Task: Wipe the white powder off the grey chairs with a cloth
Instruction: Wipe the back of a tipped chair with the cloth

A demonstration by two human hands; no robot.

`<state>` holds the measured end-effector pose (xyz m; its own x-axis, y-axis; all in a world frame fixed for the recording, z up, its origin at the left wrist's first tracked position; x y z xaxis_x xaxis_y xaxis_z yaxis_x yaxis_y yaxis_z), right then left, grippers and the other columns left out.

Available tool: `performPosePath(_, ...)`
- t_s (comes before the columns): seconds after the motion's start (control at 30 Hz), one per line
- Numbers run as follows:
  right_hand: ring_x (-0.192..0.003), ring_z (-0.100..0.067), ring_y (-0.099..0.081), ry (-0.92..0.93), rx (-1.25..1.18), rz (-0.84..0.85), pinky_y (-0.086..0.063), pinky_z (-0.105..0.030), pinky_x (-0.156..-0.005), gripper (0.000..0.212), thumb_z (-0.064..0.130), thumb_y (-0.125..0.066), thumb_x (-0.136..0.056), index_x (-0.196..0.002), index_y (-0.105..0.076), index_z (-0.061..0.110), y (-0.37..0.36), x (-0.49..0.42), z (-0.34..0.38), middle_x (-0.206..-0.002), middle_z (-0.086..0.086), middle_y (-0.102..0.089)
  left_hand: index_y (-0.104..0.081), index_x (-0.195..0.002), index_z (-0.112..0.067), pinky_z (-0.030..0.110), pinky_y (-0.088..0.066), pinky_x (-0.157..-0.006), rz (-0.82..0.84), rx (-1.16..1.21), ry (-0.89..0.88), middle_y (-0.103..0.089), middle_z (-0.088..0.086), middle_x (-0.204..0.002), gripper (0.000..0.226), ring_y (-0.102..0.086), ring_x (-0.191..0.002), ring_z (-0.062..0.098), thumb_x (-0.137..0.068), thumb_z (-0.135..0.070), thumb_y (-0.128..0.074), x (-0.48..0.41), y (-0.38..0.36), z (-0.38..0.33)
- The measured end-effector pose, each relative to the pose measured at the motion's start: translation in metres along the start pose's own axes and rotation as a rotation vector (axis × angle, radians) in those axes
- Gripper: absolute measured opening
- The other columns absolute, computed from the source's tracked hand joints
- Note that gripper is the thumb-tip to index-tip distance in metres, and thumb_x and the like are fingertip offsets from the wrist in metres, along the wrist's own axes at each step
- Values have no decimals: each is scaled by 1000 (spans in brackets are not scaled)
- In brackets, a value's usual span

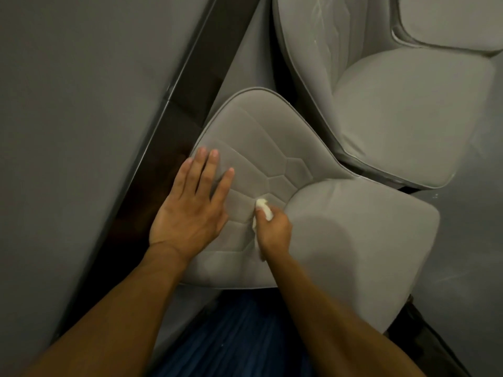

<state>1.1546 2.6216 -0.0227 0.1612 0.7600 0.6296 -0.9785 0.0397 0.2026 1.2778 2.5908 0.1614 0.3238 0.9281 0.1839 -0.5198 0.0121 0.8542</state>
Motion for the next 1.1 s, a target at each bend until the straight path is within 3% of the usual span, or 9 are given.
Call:
performPosePath(0.17, -99, -4, -61, 278, -159, -64, -50, -14, -82, 31, 40, -56, -100, -125, -64, 23, 5, 8, 71, -109, 9, -63, -8, -160, -11, 52, 5, -125, 2, -1, 1, 8, 28, -165, 72, 9, -154, 44, -98, -43, -26, 0, 1, 1)
performPosePath(0.23, -99, -6, -61, 302, -149, -72, -51, -17, -84, 30, 39, -56, -100, -123, -64, 22, -3, 2, 75, -109, 7, -65, -8, -161, -11, 52, 4, -126, 10, -3, 0, 9, 28, -165, 73, 10, -154, 44, -98, -43, -25, 0, 0, 0)
performPosePath(0.4, -109, -28, -63, -216, -143, -84, -51, -38, -97, 33, 38, -56, -99, -124, -67, 19, 0, -36, 13, -116, -7, -68, -15, -161, -11, 53, 2, -126, 17, 14, 1, 3, 29, -165, 72, 7, -154, 45, -98, -43, -31, 0, -1, 0)
performPosePath(0.6, -98, -4, -63, 128, -336, -149, -51, -9, -78, 27, 38, -58, -100, -122, -62, 23, 8, -25, 87, -109, 7, -65, -13, -160, -11, 52, 5, -125, 12, 12, -2, 1, 29, -165, 71, 6, -154, 44, -98, -43, -28, -1, 0, 0)
performPosePath(0.7, -97, -4, -63, 196, -370, -228, -53, -12, -80, 26, 38, -58, -99, -120, -62, 24, 9, -33, 104, -108, 6, -66, -14, -161, -11, 52, 6, -125, 17, 5, -3, 1, 29, -165, 73, 6, -154, 44, -98, -43, -31, 0, -1, -1)
performPosePath(0.8, -94, -14, -62, 22, -270, -240, -53, -27, -84, 27, 41, -56, -99, -118, -65, 25, 6, -56, 53, -108, 1, -67, -20, -161, -10, 53, 4, -126, 3, 16, 4, -2, 31, -164, 73, 3, -154, 45, -98, -41, -42, 1, 1, 0)
performPosePath(0.9, -92, -25, -66, -260, -199, -140, -54, -40, -93, 42, 65, -56, -88, -108, -68, 30, 3, -56, -18, -102, -2, -72, -19, -161, -11, 54, 3, -126, 9, 21, 7, -1, 30, -164, 73, 3, -154, 46, -99, -41, -42, 1, 1, 0)
performPosePath(1.03, -93, -15, -65, 92, -60, -18, -52, -30, -85, 18, 38, -59, -98, -107, -67, 24, 4, 5, -14, -101, 0, -69, -16, -161, -11, 53, 5, -125, 24, 20, 3, 1, 30, -165, 74, 4, -154, 46, -98, -42, -41, 1, -1, -2)
performPosePath(1.1, -96, -12, -64, 207, 34, 133, -50, -28, -88, 26, 40, -59, -97, -111, -69, 20, -13, 46, -25, -104, 3, -69, -15, -161, -10, 53, 6, -125, 27, 9, -1, 1, 30, -165, 75, 5, -154, 46, -98, -42, -40, 1, -1, -2)
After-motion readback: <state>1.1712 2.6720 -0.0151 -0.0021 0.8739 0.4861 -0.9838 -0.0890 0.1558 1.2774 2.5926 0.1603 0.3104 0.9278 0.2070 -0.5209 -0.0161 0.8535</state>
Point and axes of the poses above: each hand's wrist, its own x-axis away from the middle knuckle, its own y-axis out of the back of the hand, z = x × y, the point moved 7 cm from there along -x, towards the middle knuckle
